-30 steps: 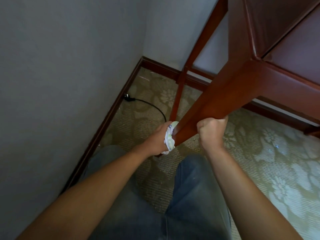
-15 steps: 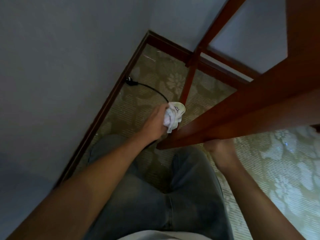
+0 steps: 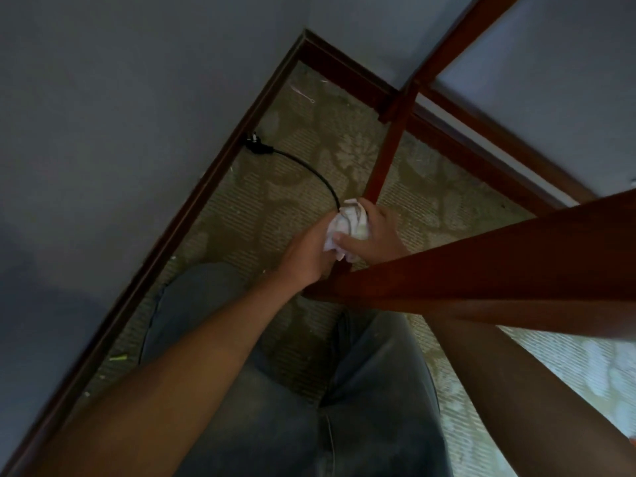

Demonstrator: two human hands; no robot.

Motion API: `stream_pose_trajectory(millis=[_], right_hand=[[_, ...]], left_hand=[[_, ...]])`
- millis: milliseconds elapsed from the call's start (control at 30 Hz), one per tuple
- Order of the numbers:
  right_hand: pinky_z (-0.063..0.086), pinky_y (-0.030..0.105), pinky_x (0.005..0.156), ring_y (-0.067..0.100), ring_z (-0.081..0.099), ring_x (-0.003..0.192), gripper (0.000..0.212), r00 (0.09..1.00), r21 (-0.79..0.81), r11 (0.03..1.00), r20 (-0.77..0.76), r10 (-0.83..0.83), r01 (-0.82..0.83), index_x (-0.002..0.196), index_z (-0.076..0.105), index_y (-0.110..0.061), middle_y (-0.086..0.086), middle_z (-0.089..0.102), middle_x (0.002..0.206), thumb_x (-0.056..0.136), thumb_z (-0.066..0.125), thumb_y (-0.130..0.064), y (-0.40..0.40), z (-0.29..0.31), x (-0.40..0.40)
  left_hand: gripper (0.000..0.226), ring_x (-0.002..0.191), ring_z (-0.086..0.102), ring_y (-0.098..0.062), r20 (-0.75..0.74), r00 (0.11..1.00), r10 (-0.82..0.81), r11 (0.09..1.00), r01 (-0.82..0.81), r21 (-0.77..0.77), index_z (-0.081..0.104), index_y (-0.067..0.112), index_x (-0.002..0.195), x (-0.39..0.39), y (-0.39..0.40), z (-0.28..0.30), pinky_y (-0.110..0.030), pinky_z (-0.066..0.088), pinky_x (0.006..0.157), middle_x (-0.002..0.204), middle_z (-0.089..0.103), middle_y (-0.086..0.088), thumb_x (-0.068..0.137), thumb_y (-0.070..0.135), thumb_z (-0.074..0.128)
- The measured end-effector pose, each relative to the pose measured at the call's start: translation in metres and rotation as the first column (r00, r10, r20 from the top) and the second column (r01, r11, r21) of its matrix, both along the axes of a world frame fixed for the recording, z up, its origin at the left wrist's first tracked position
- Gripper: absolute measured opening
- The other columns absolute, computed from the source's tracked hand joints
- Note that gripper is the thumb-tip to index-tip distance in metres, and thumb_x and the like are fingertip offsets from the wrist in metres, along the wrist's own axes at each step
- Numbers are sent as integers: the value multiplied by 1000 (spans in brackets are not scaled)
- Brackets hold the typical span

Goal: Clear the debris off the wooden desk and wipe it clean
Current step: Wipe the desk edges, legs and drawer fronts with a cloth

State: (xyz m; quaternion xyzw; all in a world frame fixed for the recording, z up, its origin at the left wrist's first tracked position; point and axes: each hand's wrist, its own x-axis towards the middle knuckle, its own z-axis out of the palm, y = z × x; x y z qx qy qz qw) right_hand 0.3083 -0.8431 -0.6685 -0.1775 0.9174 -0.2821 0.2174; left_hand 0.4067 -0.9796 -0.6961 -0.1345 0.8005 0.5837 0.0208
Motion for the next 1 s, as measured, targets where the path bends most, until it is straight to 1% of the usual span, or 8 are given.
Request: stream_pose_trajectory(millis=[67,200,400,500,600,767,867,1000], right_hand=[[36,32,112,19,39,136,107,997,50,996,-22,80,-79,151,46,-21,11,41,150,61,76,-71,-7,1,2],[42,39,111,14,52,126,91,966,98,973,-136,219,-207,144,54,-27,2,57,136,68,75,-74,11,-8,-24],[51,44,99,17,61,112,65,946,90,991,-317,-66,100,126,62,-22,-5,65,117,75,79,-58,-5,8,-17],[49,36,88,18,61,104,65,959,187,982,-281,20,35,119,64,-13,0,63,110,75,85,-55,2,20,14],[45,32,80,15,59,95,60,985,288,954,-122,118,-79,115,60,-19,-3,62,106,74,86,-55,18,31,-3],[55,42,82,13,61,95,53,948,95,989,-308,-76,110,119,58,-21,-7,63,107,79,81,-45,-10,19,-59],[48,28,85,5,56,109,60,952,64,995,-301,-56,79,138,55,-33,-9,59,128,83,76,-44,-10,13,-47],[41,8,75,-4,51,92,46,952,124,986,-268,145,-115,129,68,-34,-16,50,112,86,76,-50,28,2,21]], left_hand=[[61,137,52,-16,-39,999,-13,999,14,40,48,16,151,-2,-1,-1,-31,39,117,147,57,-5,95,8,69],[62,132,53,-1,-66,998,17,977,-3,215,50,21,149,-4,1,-12,-28,44,114,143,58,9,93,11,74],[68,127,47,18,-25,999,33,961,-25,275,41,38,148,-8,2,-23,-7,38,106,134,52,31,94,11,73],[54,123,59,3,86,996,-31,943,1,334,54,38,137,-5,0,-31,-22,49,104,123,63,27,91,23,78],[70,135,51,0,66,995,-81,924,50,379,48,30,150,0,3,-35,-27,43,113,144,58,16,89,25,82],[92,149,28,-2,152,986,-69,934,11,357,29,34,162,-2,-1,-37,-24,25,117,166,30,13,88,35,83],[81,149,27,1,137,988,-68,936,16,352,31,35,161,-3,-2,-38,-27,25,121,165,30,15,94,31,76],[65,147,36,-10,163,986,21,911,-86,404,42,33,156,-13,-8,-31,-33,31,122,163,39,5,96,18,63]])
